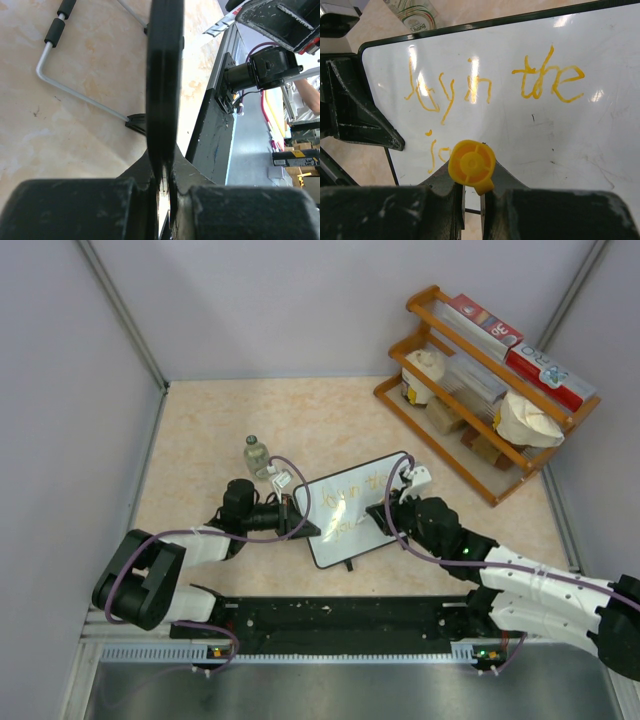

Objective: Write a sentence on the whiteboard

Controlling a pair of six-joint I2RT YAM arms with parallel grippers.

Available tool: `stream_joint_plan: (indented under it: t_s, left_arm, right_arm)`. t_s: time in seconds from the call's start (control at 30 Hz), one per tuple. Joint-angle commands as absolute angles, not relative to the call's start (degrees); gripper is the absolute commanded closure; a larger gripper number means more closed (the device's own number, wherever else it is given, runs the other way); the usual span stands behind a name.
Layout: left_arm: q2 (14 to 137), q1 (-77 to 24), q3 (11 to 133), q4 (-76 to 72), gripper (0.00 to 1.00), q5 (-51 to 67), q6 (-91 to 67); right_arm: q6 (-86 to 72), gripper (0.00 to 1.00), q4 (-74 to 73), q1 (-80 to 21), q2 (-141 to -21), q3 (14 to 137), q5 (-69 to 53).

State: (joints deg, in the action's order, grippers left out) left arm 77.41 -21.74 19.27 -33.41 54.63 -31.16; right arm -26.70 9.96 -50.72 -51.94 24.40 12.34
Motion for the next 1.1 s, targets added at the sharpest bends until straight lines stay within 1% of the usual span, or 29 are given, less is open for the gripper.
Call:
stream_joint_plan:
  t_s: [0.0, 0.37, 1.07]
  left_arm:
    - [78.0, -22.1, 18.4, -32.3, 1.0, 56.2, -29.7]
    - [78.1, -22.1, 18.4, -32.4, 1.0, 56.2, -29.7]
    - [78.3, -22.1, 18.5, -32.4, 1.0, 56.3, -29.8]
  right_arm:
    - [-26.2, 1.0, 11.7, -50.2, -52.3, 27.2, 16.6]
    - [-26.4, 1.0, 12.7, -50.2, -52.4, 27.2, 16.3]
    - [-26.5, 1.0, 9.5, -50.2, -52.6, 24.5, 13.9]
